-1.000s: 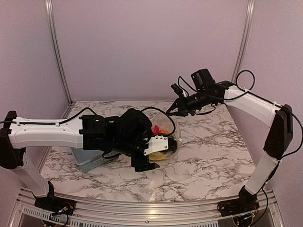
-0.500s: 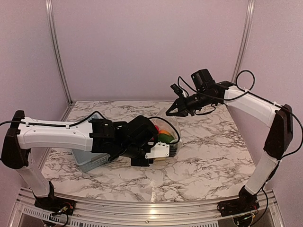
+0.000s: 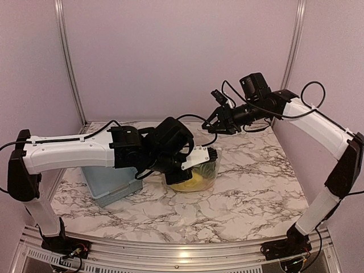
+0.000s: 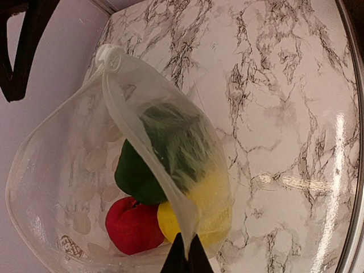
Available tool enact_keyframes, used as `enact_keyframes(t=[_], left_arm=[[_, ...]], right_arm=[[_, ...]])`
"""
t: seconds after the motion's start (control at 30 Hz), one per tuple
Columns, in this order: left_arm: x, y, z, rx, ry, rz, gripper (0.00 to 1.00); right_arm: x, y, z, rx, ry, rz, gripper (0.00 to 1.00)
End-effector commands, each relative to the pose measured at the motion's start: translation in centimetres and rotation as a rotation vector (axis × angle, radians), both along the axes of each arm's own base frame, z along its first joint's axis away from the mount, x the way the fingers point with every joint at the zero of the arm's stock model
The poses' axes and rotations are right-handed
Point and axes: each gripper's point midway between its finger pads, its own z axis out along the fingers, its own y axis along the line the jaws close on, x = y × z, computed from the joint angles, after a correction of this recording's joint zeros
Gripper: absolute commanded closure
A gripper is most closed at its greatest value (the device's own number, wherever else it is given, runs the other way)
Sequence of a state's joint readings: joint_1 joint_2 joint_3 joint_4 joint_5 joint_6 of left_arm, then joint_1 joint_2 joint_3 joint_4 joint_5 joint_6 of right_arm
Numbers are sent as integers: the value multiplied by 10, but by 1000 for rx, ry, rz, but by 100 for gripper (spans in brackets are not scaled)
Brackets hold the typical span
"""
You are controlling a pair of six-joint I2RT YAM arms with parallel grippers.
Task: Place the food in the zip-top bag and seal the zipper
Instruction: Pass from the right arm to the left, then pass from the left arm to the right
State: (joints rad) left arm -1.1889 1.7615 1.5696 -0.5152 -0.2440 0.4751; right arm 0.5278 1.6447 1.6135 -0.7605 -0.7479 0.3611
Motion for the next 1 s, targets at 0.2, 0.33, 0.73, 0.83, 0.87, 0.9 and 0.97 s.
enact_keyframes(t=[0.2,0.33,0.73,0.83,0.87,0.9,0.97], left_arm=[[14,34,11,-18,-6,158,100],[28,36,25,-82,-32,195,100],[54,44,25,-128,11,212,100],[58,46,24,-134,13,218,100],[59,46,25,-137,14,221,100],[61,46,25,-141,11,224,100],[63,46,26,-145,10,230,100]], right_arm=[[-26,-41,-11,-109,-248,-1,59],[-28,-41,-13,-58,-340,0,61],[-14,-41,8,-29,-709,29,63],[-12,-31,3,-57,-726,80,63],[-12,-29,1,-66,-733,89,63],[-12,-26,-1,-67,-731,93,63],[-10,-23,-6,-65,-717,99,63]])
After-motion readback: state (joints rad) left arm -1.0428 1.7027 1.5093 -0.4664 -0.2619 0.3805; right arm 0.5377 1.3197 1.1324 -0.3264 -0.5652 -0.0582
